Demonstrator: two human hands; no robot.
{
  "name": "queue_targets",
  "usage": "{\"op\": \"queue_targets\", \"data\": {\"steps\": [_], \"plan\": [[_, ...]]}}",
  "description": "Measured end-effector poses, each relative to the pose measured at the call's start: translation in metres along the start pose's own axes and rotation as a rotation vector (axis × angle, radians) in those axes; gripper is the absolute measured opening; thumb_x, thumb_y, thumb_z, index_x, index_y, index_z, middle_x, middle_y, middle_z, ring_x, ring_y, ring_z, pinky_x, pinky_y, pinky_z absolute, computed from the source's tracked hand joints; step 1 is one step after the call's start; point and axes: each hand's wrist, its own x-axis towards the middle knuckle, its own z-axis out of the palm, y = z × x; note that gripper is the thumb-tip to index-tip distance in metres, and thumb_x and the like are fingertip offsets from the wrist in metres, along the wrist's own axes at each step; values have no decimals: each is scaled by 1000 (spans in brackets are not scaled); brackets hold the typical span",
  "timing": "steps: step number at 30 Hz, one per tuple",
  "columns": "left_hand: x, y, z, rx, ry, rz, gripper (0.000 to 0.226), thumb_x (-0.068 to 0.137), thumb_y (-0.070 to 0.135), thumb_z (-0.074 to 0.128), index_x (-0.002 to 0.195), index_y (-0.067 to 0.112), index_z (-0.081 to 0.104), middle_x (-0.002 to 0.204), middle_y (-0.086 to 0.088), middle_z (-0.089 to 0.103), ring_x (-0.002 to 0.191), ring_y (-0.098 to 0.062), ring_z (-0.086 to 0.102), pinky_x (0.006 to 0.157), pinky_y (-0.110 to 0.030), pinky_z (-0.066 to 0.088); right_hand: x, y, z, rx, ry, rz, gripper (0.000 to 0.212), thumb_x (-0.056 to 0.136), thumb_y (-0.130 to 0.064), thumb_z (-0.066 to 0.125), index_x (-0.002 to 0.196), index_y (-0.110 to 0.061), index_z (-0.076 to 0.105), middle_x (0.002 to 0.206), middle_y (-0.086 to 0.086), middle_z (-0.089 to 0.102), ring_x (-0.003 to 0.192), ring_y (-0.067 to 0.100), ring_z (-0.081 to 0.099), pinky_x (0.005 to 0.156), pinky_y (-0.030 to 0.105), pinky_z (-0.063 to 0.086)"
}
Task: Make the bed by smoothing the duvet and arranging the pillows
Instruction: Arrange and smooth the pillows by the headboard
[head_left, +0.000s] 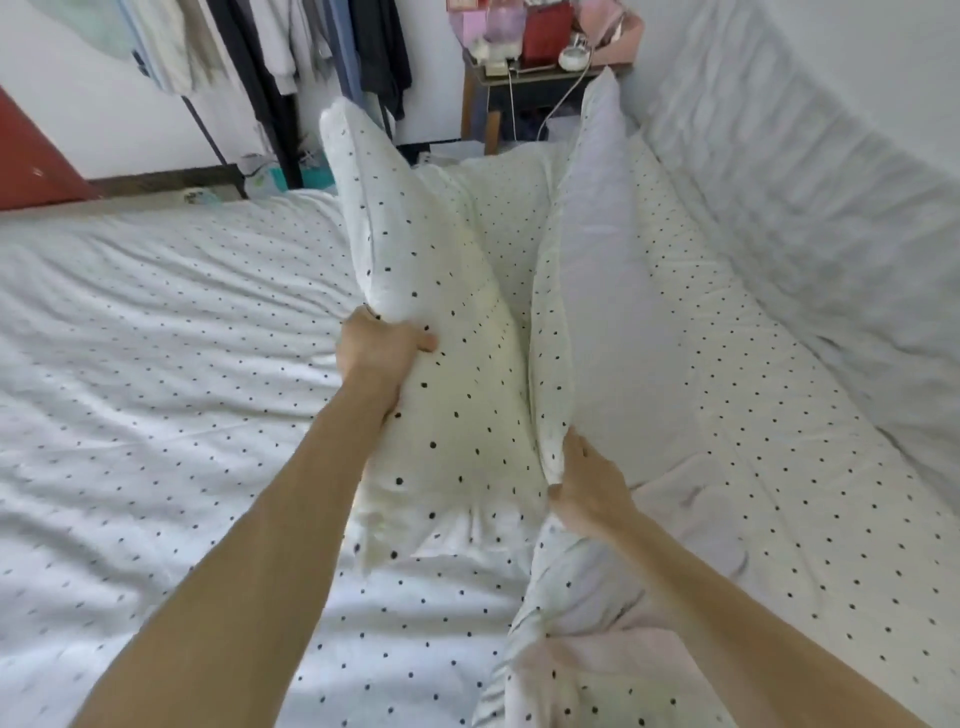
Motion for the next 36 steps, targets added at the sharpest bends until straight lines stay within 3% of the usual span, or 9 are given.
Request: {"op": "queue_targets", "data": {"steps": [3, 5, 9, 13, 19, 23, 27, 31, 36], "plan": [[-29, 52, -52, 213, 40, 136, 37, 59, 10, 82, 83, 23, 56, 88, 1, 66, 92, -27, 64, 79, -41, 59, -23, -35, 12, 45, -439, -97, 65, 98, -31, 53, 158, -23, 29, 163, 2, 30, 142, 27, 41, 103, 33, 43], [-52, 71, -75, 325, 46, 189, 38, 59, 9, 80, 90, 21, 62, 88, -2, 67, 91, -28, 64, 78, -40, 59, -37, -52, 10, 135, -520, -71, 63, 97, -42, 52, 155, -24, 35, 163, 0, 31, 144, 23, 38, 108, 33, 40], [-105, 95, -85, 436, 70, 279, 38, 62, 10, 77, 95, 15, 60, 85, -3, 66, 88, -30, 63, 74, -41, 57, -57, -66, -42, 461, -302, -36, 63, 102, -55, 40, 146, -10, 47, 149, 13, 51, 134, 29, 50, 111, 43, 40], [-161, 140, -60, 102, -39, 322, 41, 59, 1, 82, 93, 19, 67, 85, 1, 73, 83, -22, 70, 73, -36, 60, -70, -28, -109, 852, -284, 162, 78, 96, -71, 37, 154, -20, 34, 150, 13, 46, 136, 33, 45, 117, 56, 31], [-214, 169, 54, -375, -333, 215, 43, 57, -14, 81, 95, 4, 71, 85, -10, 78, 76, -27, 76, 63, -33, 61, -91, 114, -203, 1009, -29, 256, 90, 77, -91, 37, 128, -22, 61, 131, -2, 62, 121, 20, 56, 117, 48, 32], [-220, 163, 164, -414, -479, 117, 40, 60, -10, 80, 97, 3, 73, 94, -17, 77, 85, -35, 75, 76, -42, 61, -67, 273, -254, 1087, 67, 479, 120, 54, -99, 58, 145, -21, 50, 142, 6, 58, 131, 31, 54, 114, 58, 35], [-191, 132, 288, -382, -470, -30, 43, 64, 0, 78, 107, 6, 73, 98, -16, 77, 87, -35, 75, 72, -40, 60, -29, 373, -305, 1123, 170, 482, 74, 65, -64, 83, 121, -17, 70, 109, 10, 76, 99, 33, 73, 92, 47, 55], [-161, 66, 401, -290, -315, -320, 18, 65, 5, 70, 82, 9, 74, 83, -12, 73, 67, -27, 69, 58, -29, 52, 14, 423, -338, 825, 568, 288, 47, 77, -46, 82, 113, -21, 66, 103, -3, 72, 98, 26, 68, 82, 37, 50], [-130, -46, 517, -298, -246, -548, 11, 39, 25, 59, 46, 21, 51, 66, -4, 56, 65, -23, 50, 66, -32, 39, 65, 447, -334, 540, 614, 101, 25, 88, -42, 71, 95, -25, 54, 75, -10, 60, 76, 20, 55, 72, 37, 41]]}}
